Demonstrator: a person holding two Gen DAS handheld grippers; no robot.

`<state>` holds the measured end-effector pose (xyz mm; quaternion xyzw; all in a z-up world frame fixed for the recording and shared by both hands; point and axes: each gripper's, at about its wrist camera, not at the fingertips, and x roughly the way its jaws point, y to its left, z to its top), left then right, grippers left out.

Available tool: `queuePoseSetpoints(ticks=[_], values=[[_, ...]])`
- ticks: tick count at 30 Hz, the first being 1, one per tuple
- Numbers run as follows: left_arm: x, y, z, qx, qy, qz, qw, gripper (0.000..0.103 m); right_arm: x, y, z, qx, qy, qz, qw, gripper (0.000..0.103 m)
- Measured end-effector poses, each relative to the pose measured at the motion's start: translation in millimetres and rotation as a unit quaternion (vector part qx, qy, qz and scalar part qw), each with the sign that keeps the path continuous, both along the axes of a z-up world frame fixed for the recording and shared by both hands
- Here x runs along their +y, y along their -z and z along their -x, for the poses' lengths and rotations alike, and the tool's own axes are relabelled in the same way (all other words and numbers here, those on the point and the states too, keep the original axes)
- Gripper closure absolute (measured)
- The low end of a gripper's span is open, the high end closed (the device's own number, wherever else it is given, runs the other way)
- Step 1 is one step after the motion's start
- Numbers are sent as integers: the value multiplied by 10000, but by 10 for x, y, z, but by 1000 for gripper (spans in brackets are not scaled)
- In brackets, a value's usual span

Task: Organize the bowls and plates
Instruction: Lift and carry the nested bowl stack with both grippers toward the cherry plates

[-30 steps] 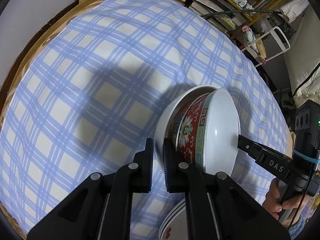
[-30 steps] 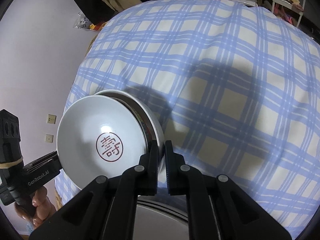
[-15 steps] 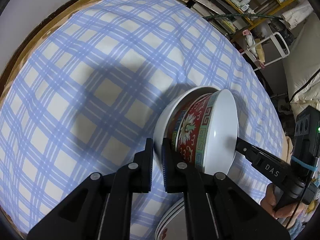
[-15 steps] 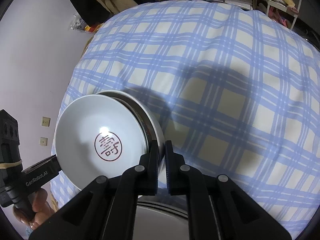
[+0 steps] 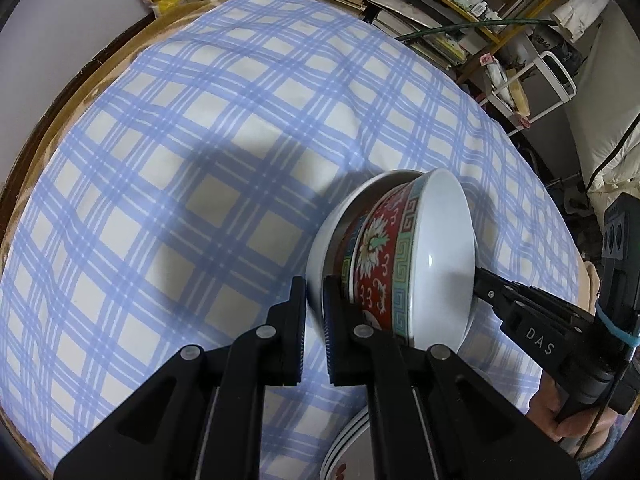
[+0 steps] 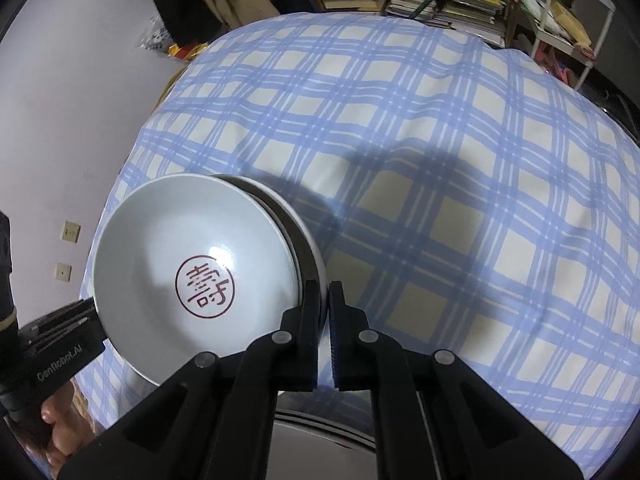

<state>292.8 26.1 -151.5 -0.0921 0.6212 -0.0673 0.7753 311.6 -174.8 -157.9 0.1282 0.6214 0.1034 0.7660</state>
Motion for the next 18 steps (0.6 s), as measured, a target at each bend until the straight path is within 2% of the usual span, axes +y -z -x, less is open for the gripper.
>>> queuePoseSetpoints(ticks=[7,12,14,18], values=[[-11,-20,29,-49,-54,-21,10000,96,-174,93,-17,216,256,-622,9975,93],[-57,-24,37,-164,209,-177,9995,96,-170,82,43,120,411,-644,9970,93],[-45,-28,14,-156,217,-154,9995,96,-109,42,75,-49,326,-447,9985,94],[-33,-69,-19,-209,237,-149,9994,97,-71,-4,47,11,349,-309,9989,93]])
